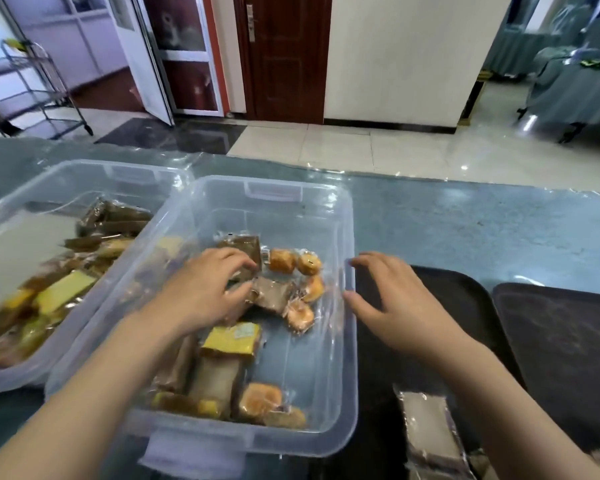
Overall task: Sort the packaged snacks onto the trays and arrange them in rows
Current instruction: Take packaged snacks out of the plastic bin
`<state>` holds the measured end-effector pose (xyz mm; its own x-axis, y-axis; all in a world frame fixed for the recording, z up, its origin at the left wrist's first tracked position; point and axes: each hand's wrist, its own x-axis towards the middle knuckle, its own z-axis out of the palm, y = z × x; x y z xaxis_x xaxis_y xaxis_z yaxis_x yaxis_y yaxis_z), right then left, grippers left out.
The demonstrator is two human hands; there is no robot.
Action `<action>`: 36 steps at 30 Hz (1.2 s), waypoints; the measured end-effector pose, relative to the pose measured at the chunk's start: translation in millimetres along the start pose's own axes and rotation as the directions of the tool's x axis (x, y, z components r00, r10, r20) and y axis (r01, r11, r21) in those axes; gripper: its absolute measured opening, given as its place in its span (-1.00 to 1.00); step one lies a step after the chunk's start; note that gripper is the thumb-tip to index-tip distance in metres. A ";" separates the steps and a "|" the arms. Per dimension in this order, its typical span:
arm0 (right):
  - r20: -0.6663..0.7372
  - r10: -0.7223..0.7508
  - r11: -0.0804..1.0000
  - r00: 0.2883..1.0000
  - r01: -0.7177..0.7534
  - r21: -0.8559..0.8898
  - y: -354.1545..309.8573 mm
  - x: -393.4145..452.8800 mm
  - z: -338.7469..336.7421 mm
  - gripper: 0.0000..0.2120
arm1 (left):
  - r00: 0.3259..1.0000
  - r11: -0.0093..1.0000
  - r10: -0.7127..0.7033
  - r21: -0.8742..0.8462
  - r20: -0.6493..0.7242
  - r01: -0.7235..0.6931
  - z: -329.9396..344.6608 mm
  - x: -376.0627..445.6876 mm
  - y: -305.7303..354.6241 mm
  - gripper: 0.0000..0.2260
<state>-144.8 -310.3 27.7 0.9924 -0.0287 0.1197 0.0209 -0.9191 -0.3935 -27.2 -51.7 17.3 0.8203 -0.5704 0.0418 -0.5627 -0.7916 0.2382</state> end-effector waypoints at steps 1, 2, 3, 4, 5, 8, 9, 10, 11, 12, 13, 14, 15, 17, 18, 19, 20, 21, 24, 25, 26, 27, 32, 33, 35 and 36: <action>0.037 -0.020 1.000 0.999 0.020 -0.023 -16.2 10.8 5.1 -0.47 | 0.999 0.999 -0.032 0.040 0.038 0.031 -4.3 2.9 -17.3 -0.70; 0.087 -0.029 0.998 0.996 0.034 -0.050 -31.9 20.6 11.0 -0.46 | 0.993 0.993 -0.081 0.091 0.086 0.073 -8.8 6.1 -32.3 -0.68; 0.145 -0.035 0.995 0.989 0.047 -0.085 -46.5 30.3 17.6 -0.44 | 0.981 0.982 -0.133 0.151 0.138 0.112 -12.3 9.4 -45.2 -0.65; 0.213 -0.035 0.990 0.976 0.063 -0.128 -59.8 39.2 25.3 -0.43 | 0.967 0.969 -0.174 0.206 0.186 0.135 -13.4 13.2 -55.8 -0.63; 0.289 -0.031 0.980 0.957 0.085 -0.179 -72.9 47.6 33.3 -0.43 | 0.954 0.959 -0.195 0.246 0.228 0.137 -13.2 17.3 -64.3 -0.61; 0.512 -0.012 0.943 0.859 0.179 -0.279 -109.5 73.6 60.8 -0.53 | 0.918 0.955 -0.195 0.279 0.346 0.098 -7.5 32.1 -76.3 -0.58; 0.564 -0.007 0.936 0.826 0.204 -0.286 -120.7 82.7 70.9 -0.60 | 0.900 0.954 -0.191 0.288 0.391 0.078 -3.9 37.2 -77.3 -0.58; 0.605 -0.004 0.929 0.796 0.227 -0.292 -130.2 91.9 82.2 -0.66 | 0.882 0.951 -0.189 0.304 0.432 0.055 0.9 41.4 -77.9 -0.59; 0.642 0.005 0.920 0.767 0.248 -0.304 -138.4 99.8 93.9 -0.70 | 0.860 0.945 -0.193 0.324 0.472 0.035 6.5 44.6 -77.8 -0.60; 0.676 0.024 0.912 0.736 0.262 -0.317 -144.8 106.3 106.2 -0.73 | 0.836 0.941 -0.195 0.338 0.513 0.013 12.9 46.8 -77.8 -0.59; 0.707 0.046 0.907 0.705 0.267 -0.325 -148.4 110.7 119.8 -0.74 | 0.809 0.938 -0.195 0.345 0.554 -0.010 19.4 47.6 -78.1 -0.59; 0.739 0.065 0.906 0.671 0.271 -0.325 -149.7 113.1 134.2 -0.76 | 0.782 0.938 -0.192 0.346 0.593 -0.033 25.5 47.7 -78.3 -0.59; 0.774 0.079 0.907 0.628 0.276 -0.317 -148.8 114.0 148.4 -0.78 | 0.752 0.935 -0.192 0.350 0.631 -0.055 29.9 46.7 -77.7 -0.61; 0.858 0.123 0.923 0.499 0.260 -0.284 -140.7 111.6 175.0 -0.74 | 0.714 0.922 -0.201 0.376 0.671 -0.095 37.0 44.7 -76.5 -0.66; 0.900 0.148 0.935 0.411 0.239 -0.263 -136.2 109.1 185.7 -0.72 | 0.701 0.909 -0.213 0.401 0.681 -0.114 40.6 44.0 -76.3 -0.66; 0.930 0.167 0.944 0.327 0.220 -0.246 -132.3 106.1 195.6 -0.71 | 0.683 0.889 -0.232 0.435 0.693 -0.140 45.4 43.3 -76.2 -0.64; 0.947 0.173 0.951 0.269 0.205 -0.232 -128.9 103.0 203.8 -0.69 | 0.663 0.867 -0.255 0.470 0.704 -0.165 50.4 42.5 -75.7 -0.62; 0.952 0.178 0.953 0.250 0.199 -0.230 -126.7 100.4 210.2 -0.68 | 0.645 0.844 -0.277 0.501 0.713 -0.191 55.4 41.9 -75.5 -0.60; 0.927 0.171 0.951 0.334 0.192 -0.244 -121.1 96.7 220.2 -0.71 | 0.596 0.787 -0.318 0.556 0.737 -0.269 69.1 40.0 -75.9 -0.57; 0.913 0.171 0.948 0.371 0.189 -0.254 -118.3 95.7 221.8 -0.73 | 0.589 0.771 -0.327 0.569 0.739 -0.286 72.6 39.4 -75.7 -0.57; 0.894 0.173 0.946 0.413 0.185 -0.268 -114.9 94.7 223.7 -0.72 | 0.589 0.760 -0.332 0.578 0.737 -0.296 75.0 38.4 -75.4 -0.56; 0.870 0.175 0.943 0.461 0.175 -0.283 -111.9 93.7 224.7 -0.69 | 0.597 0.753 -0.333 0.587 0.730 -0.297 76.4 38.1 -74.5 -0.55; 0.786 0.112 0.984 0.608 0.044 -0.173 -104.3 92.1 241.5 -0.56 | 0.631 0.794 -0.300 0.554 0.715 -0.250 75.2 37.5 -72.9 -0.54; 0.782 0.083 0.989 0.618 0.043 -0.139 -106.9 91.0 242.4 -0.57 | 0.630 0.809 -0.296 0.539 0.718 -0.235 72.6 37.9 -72.5 -0.55; 0.803 0.060 0.993 0.593 0.047 -0.109 -109.7 89.6 244.2 -0.58 | 0.639 0.831 -0.270 0.509 0.720 -0.223 67.3 39.5 -73.3 -0.58; 0.823 0.062 0.991 0.564 0.062 -0.117 -109.9 90.6 242.8 -0.62 | 0.643 0.840 -0.256 0.495 0.722 -0.222 62.9 40.5 -73.4 -0.59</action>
<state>-27.7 -116.5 -139.5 0.6610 0.2507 -0.7072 0.0681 -0.9587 -0.2762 40.8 -30.5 -59.5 0.5975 -0.3227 -0.7341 -0.7056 -0.6466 -0.2900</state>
